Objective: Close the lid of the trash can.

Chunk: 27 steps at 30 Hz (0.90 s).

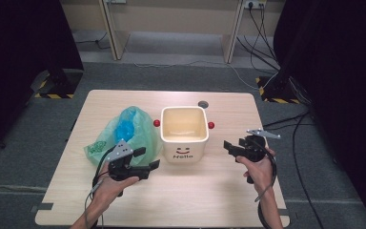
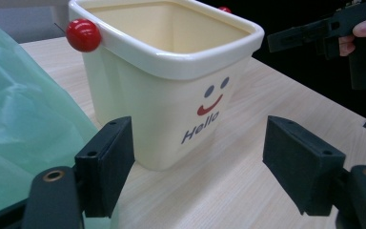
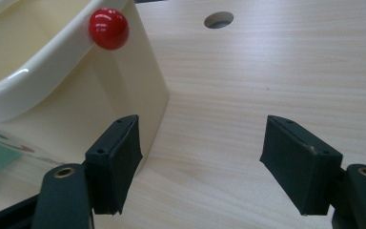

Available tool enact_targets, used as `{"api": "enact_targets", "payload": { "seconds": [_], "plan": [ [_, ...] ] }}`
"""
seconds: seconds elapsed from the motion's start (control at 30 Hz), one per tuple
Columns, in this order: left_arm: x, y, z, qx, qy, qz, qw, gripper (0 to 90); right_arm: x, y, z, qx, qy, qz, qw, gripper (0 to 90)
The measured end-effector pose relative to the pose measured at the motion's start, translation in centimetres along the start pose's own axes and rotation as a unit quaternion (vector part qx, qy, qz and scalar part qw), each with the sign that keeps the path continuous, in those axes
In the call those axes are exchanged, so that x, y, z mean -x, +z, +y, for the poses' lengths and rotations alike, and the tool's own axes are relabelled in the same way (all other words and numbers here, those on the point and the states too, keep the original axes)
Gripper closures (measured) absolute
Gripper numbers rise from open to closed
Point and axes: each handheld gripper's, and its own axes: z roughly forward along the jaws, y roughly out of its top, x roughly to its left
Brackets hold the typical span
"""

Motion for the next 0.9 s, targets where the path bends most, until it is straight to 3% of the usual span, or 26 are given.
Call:
{"api": "enact_targets", "payload": {
  "seconds": [0.4, 0.9],
  "plan": [
    [0.6, 0.2, -2.4, -0.014, 0.012, -0.005, 0.9998, 24.5, -1.3, 0.2, -2.1, -0.003, -0.012, 0.013, 0.9998, 29.2],
    [0.7, 0.3, -5.7, -0.046, 0.020, 0.002, 0.9988, 24.5, -1.5, 0.5, -4.4, -0.018, -0.017, 0.018, 0.9995, 29.0]
  ]
}}
